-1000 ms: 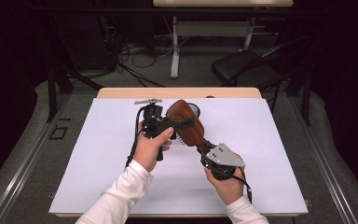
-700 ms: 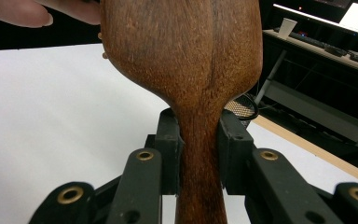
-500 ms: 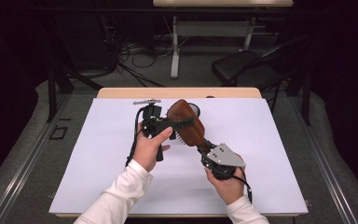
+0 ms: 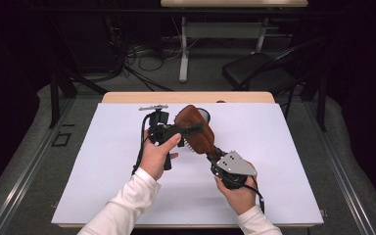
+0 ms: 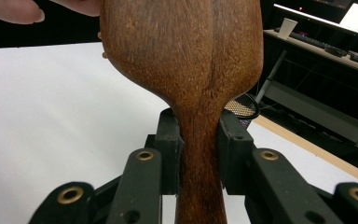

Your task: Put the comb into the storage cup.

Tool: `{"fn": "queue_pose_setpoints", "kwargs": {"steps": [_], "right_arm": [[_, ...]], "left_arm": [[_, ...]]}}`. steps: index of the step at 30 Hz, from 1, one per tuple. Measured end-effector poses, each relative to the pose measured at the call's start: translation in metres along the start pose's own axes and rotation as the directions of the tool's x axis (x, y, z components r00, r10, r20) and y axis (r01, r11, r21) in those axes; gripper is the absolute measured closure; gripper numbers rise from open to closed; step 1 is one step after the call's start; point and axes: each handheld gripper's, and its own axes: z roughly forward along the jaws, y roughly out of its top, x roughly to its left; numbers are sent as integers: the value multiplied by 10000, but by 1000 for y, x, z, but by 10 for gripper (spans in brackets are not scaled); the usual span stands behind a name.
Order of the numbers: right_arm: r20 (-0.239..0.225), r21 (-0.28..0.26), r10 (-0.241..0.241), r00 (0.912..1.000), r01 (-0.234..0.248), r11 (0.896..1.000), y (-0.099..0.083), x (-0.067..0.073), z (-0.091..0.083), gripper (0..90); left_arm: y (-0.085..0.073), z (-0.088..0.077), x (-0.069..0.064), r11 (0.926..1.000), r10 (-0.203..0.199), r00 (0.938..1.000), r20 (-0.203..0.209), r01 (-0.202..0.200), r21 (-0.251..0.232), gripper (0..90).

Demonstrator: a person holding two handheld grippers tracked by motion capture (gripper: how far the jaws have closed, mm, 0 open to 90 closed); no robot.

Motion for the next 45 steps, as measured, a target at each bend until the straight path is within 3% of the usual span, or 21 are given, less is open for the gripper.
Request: {"fn": "queue_pose_setpoints", "kwargs": {"steps": [15,29,45], "right_arm": [[-8,49,-34,10000,34,10000,-2,1,1,730],[-40,45,-51,10000,51,10000,-2,2,2,729],[-109,91,95,9999,-94,9999,-4,2,4,727]], "left_arm": [[-1,-1,0,9999,-142,9999,-59,142,53,439],[-1,-2,-2,9947,-992,9947,-278,999,227,467],[1,-1,-7,9905,-1261,9900,-631,1291,471,493]]}}
